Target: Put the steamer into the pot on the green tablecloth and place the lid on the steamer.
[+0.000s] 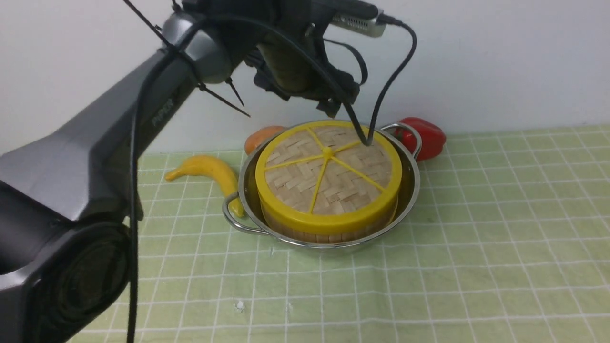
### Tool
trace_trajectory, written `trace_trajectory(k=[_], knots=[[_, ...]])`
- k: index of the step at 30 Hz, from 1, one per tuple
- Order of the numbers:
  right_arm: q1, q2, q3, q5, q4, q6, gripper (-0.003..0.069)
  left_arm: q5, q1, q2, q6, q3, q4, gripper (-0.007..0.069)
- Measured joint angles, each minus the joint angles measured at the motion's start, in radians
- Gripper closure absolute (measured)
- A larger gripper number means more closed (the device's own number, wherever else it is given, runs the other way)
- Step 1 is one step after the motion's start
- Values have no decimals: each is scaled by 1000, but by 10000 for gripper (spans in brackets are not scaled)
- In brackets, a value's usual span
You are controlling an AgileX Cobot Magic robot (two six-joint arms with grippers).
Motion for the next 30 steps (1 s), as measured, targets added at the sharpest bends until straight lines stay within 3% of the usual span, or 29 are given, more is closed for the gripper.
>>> trace_trajectory(k=[6, 10, 11, 14, 16, 20, 23, 30], knots=[[0, 0, 0, 0, 0, 0, 116, 1, 0, -74, 11, 1, 21, 136], [0, 0, 0, 0, 0, 0, 116, 2, 0, -201, 0, 26, -34, 357], [0, 0, 0, 0, 0, 0, 116, 2, 0, -208, 0, 29, -36, 370], [0, 0, 0, 0, 0, 0, 116, 2, 0, -368, 0, 99, -27, 596], [0, 0, 0, 0, 0, 0, 116, 2, 0, -467, 0, 148, 6, 636], [0, 0, 0, 0, 0, 0, 116, 1, 0, -610, 0, 239, 80, 648], [0, 0, 0, 0, 0, 0, 116, 1, 0, -803, -14, 422, 174, 648], [0, 0, 0, 0, 0, 0, 116, 2, 0, -1080, -124, 796, 196, 648]])
